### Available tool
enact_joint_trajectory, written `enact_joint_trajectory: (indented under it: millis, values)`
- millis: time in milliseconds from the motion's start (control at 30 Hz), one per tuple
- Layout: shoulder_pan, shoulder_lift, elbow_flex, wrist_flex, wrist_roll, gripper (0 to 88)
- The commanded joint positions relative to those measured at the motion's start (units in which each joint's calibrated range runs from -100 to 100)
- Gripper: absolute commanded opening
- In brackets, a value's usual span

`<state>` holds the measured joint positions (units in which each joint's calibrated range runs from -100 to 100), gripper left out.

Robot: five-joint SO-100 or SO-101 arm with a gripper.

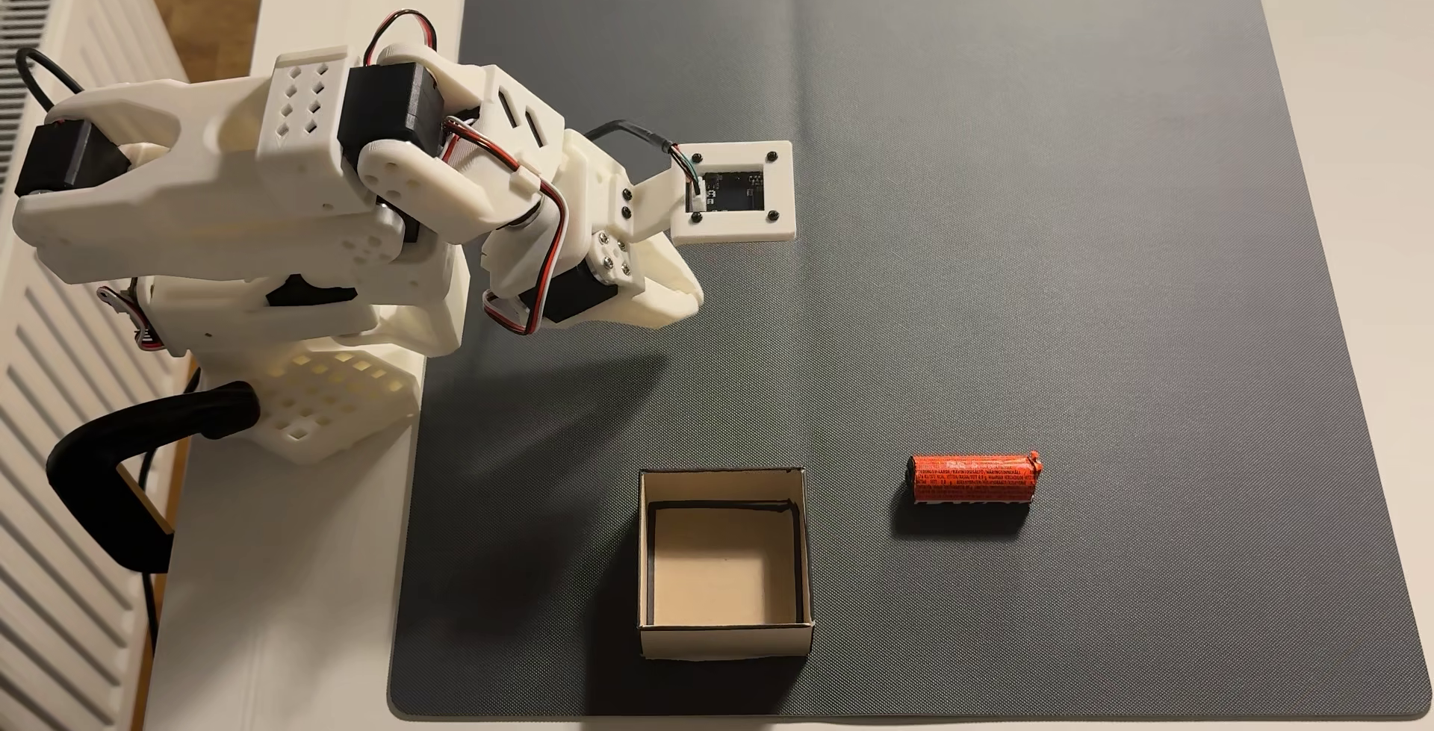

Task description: Pick the red object and place it in the box

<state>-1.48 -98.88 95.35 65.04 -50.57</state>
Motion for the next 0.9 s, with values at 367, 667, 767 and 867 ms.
enact_joint_trajectory:
  millis: [367, 667, 767, 867]
  values:
    - [9.4, 7.3, -20.3, -5.3, -0.6, 0.8]
    - [9.5, 39.7, -36.3, -20.4, -0.4, 0.8]
    - [9.3, 49.6, -38.5, -27.2, -0.4, 1.0]
    - [9.3, 57.6, -40.0, -33.4, -0.4, 4.6]
